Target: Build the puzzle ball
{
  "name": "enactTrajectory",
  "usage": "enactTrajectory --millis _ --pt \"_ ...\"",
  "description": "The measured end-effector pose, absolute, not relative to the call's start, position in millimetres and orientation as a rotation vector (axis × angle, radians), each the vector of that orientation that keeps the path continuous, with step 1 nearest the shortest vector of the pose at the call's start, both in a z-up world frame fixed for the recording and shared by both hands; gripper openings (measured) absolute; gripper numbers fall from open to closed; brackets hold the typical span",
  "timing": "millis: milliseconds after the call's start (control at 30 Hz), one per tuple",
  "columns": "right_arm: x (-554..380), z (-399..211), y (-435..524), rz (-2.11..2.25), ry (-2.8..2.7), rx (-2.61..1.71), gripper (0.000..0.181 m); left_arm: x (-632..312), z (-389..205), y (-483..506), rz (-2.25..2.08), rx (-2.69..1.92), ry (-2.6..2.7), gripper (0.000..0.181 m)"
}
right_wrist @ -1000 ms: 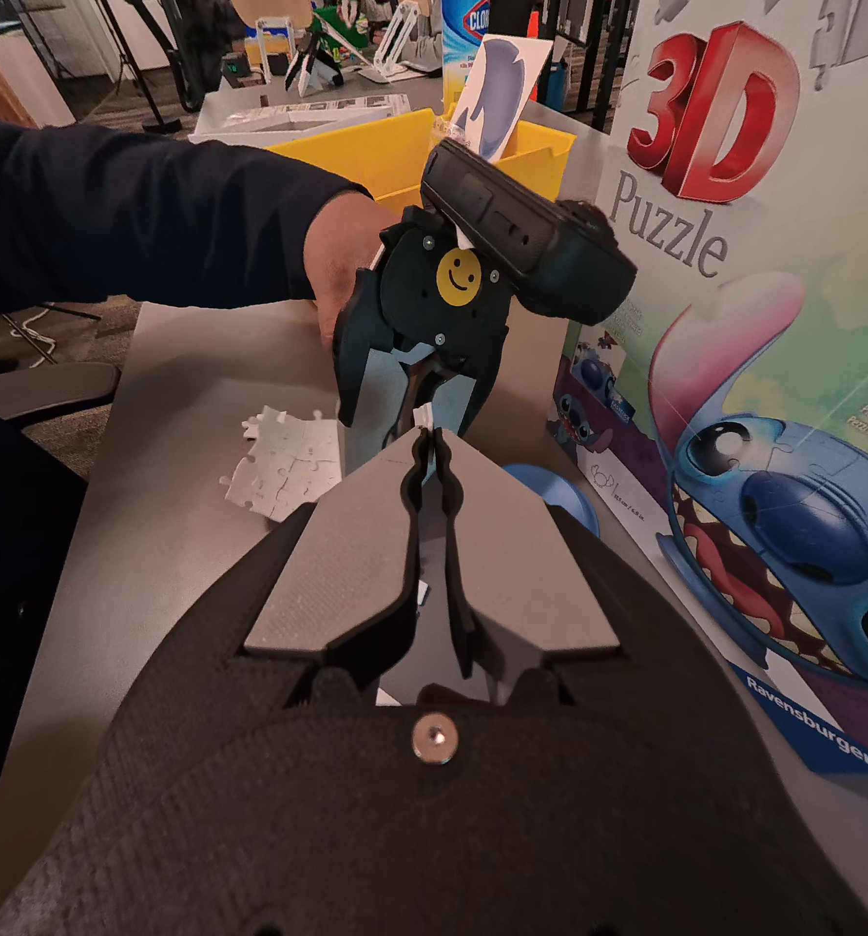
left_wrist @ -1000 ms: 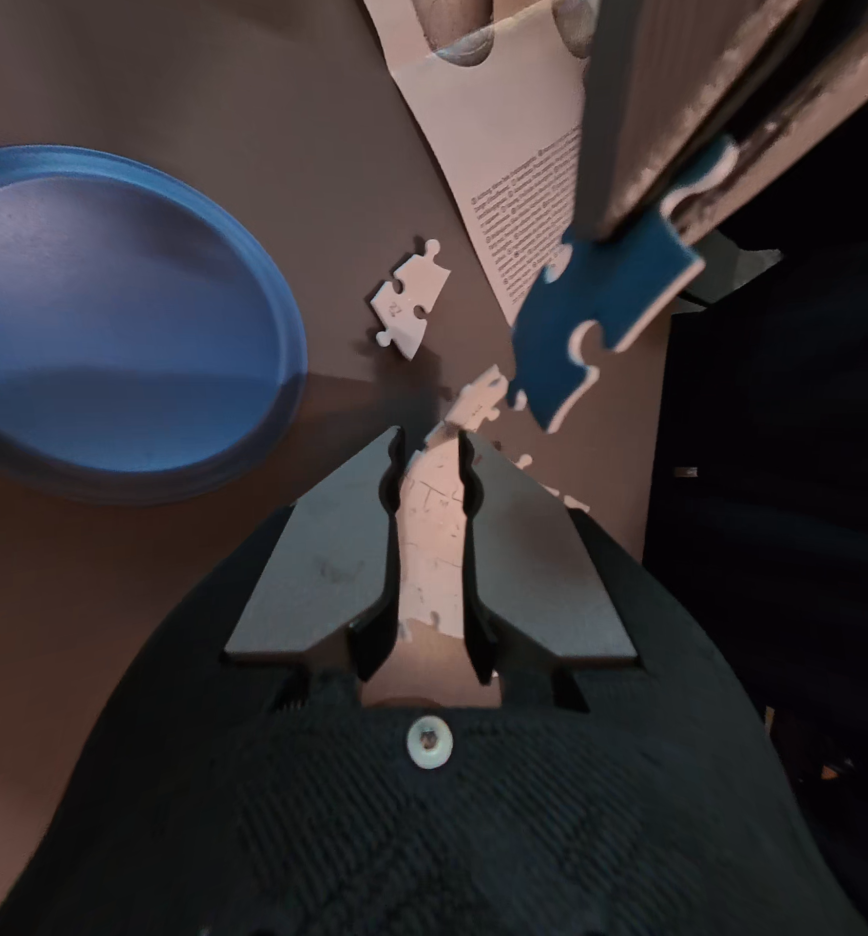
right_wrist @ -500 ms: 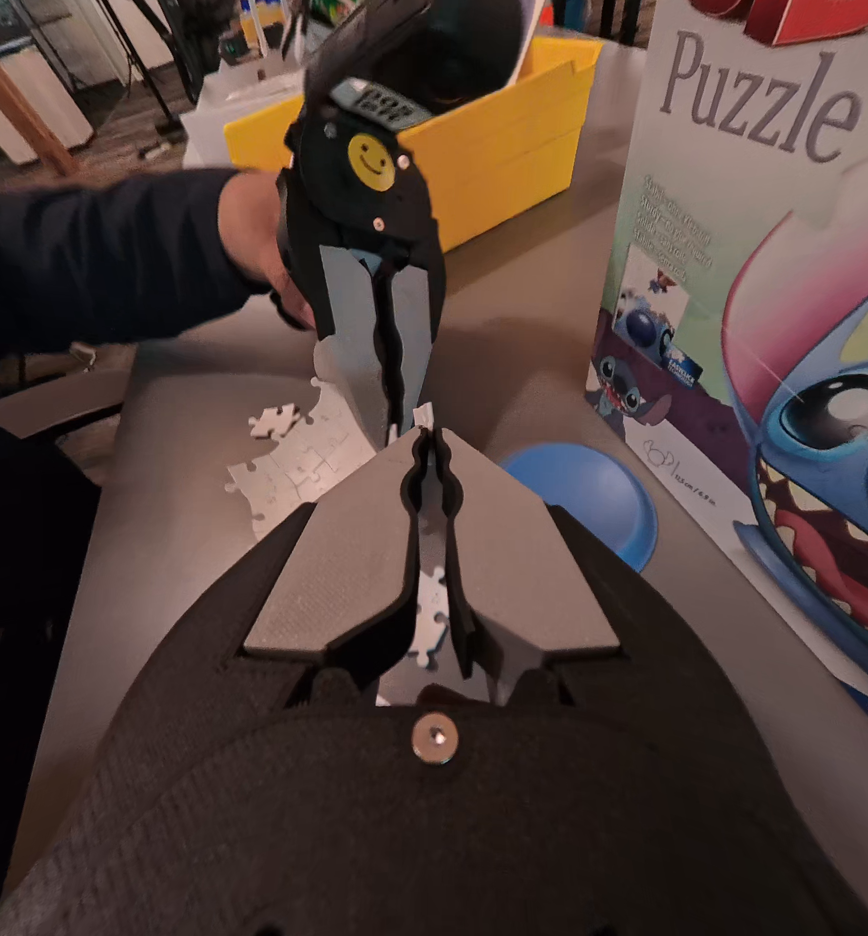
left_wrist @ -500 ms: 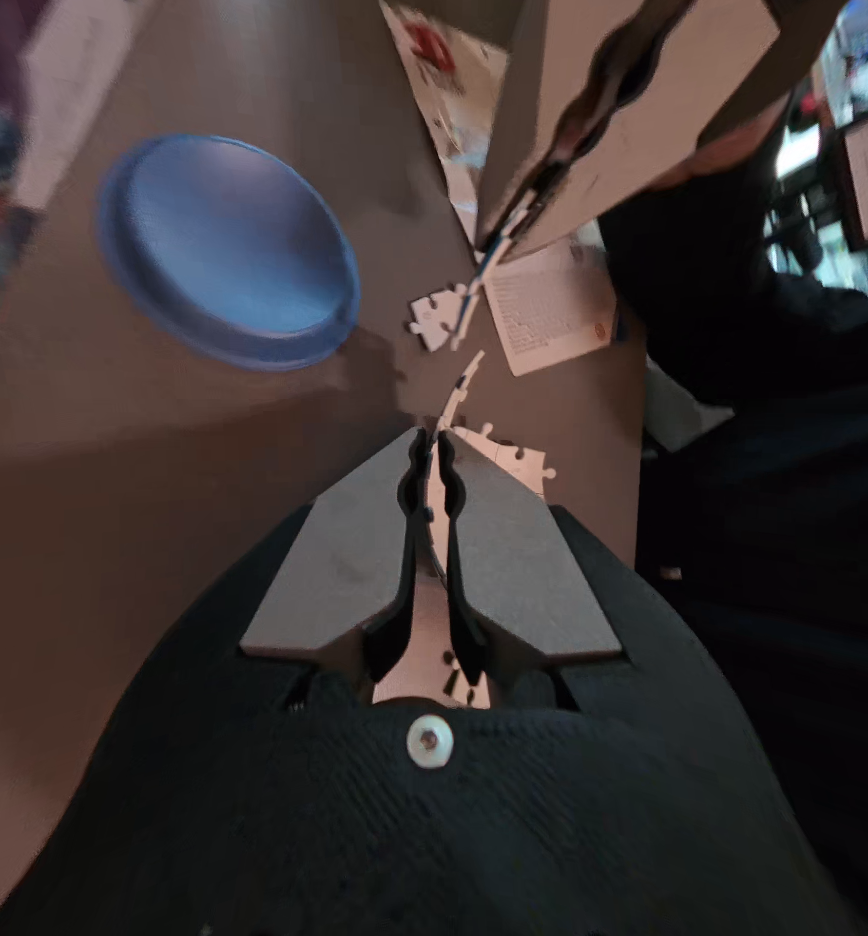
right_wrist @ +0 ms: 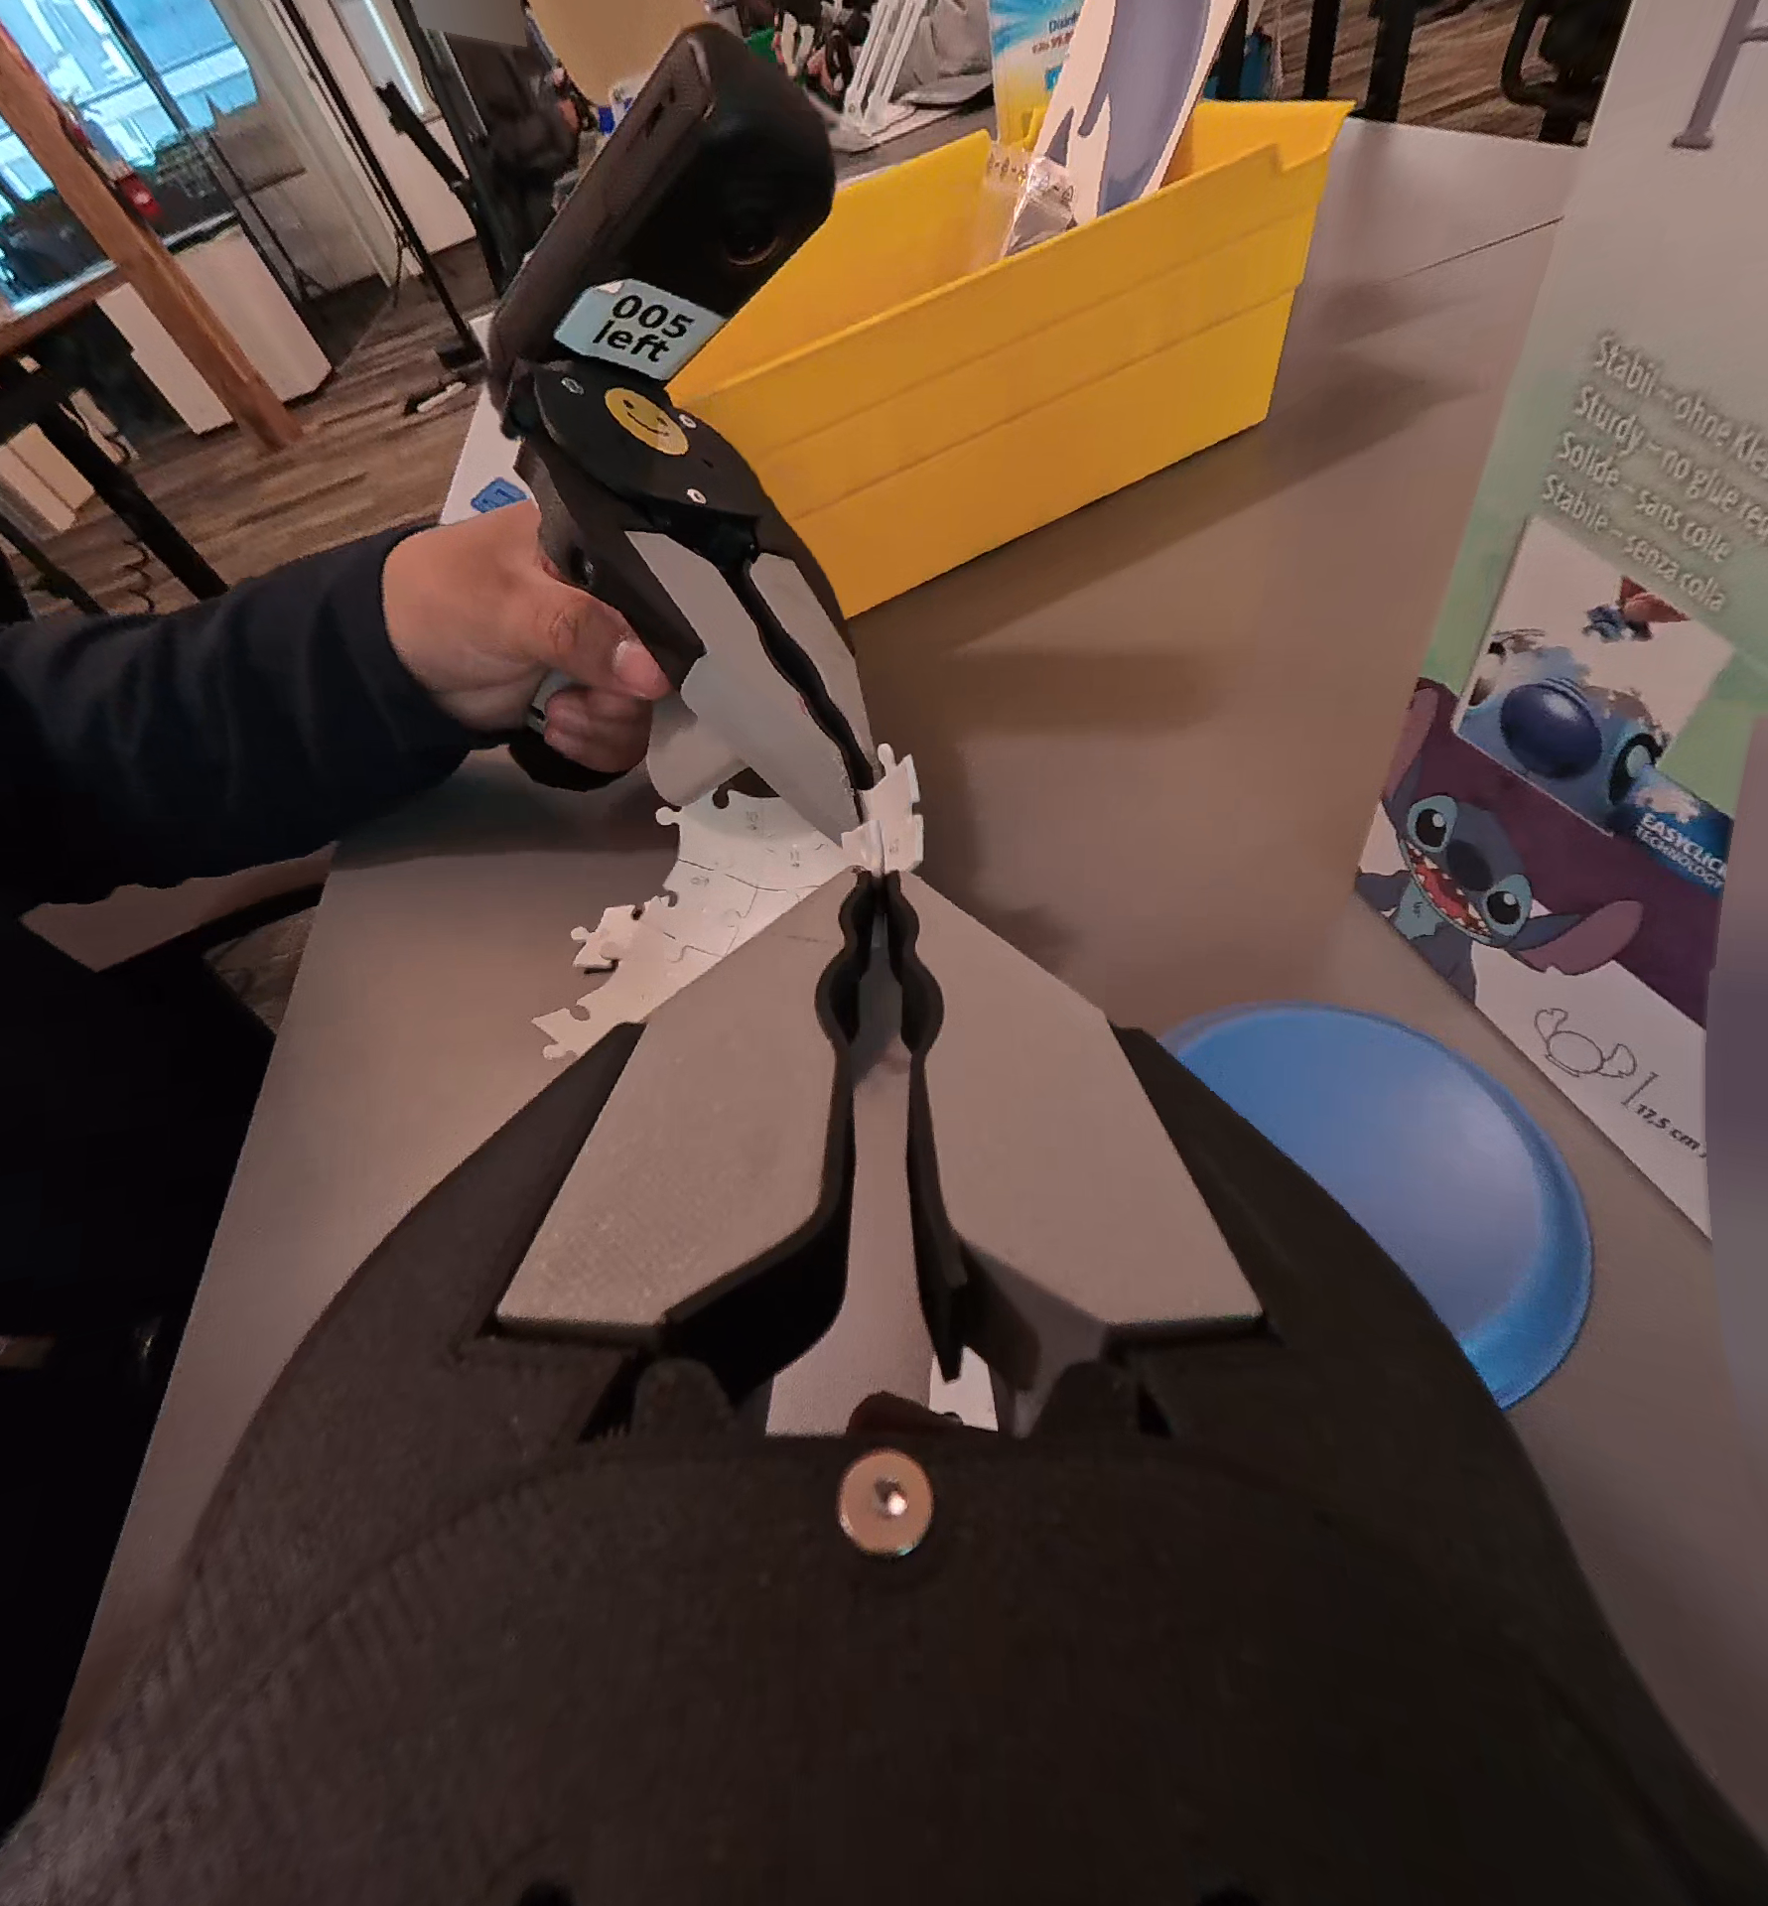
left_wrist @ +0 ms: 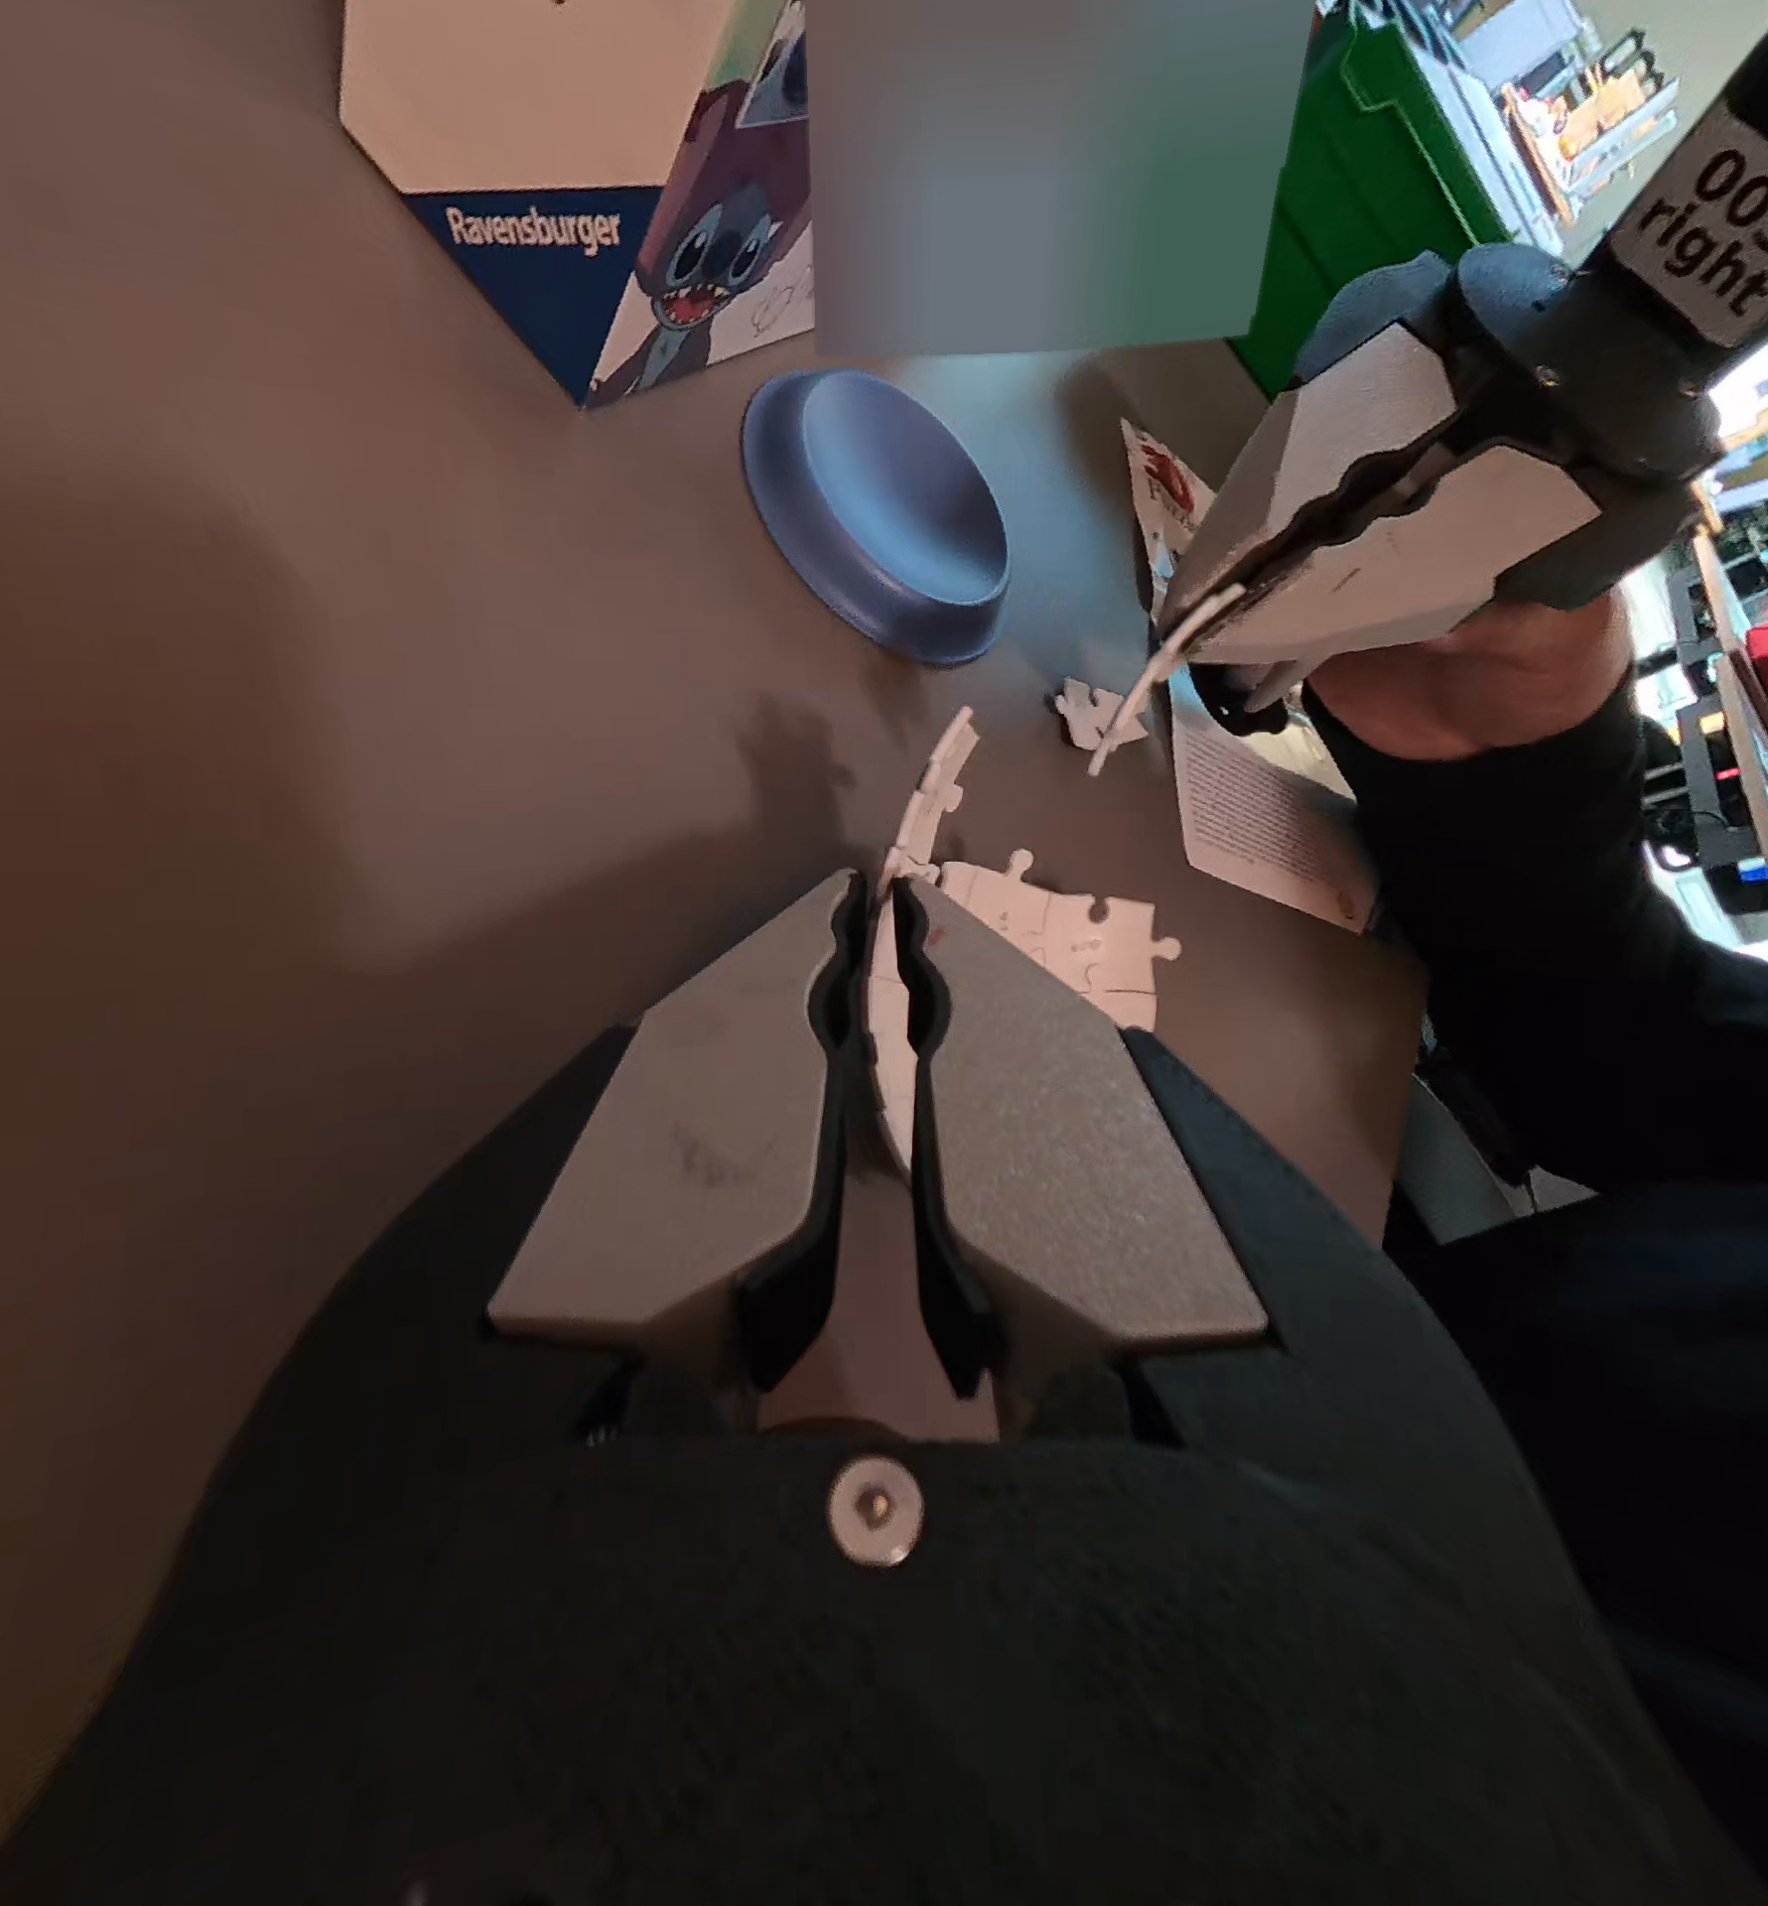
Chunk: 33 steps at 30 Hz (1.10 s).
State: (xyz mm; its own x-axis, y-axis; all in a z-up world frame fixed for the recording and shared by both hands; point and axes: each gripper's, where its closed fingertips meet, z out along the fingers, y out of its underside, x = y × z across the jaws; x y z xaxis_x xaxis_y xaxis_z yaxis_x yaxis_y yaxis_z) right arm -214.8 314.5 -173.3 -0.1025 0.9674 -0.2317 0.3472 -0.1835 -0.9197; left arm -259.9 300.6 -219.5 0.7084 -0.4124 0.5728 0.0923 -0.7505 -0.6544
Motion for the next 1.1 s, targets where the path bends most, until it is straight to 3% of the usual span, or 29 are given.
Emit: enactTrajectory --millis 1100 --pt "-219 -200 296 1.244 -1.626 -1.606 0.000 -275 -224 279 -0.862 -2.300 0.198 0.015"
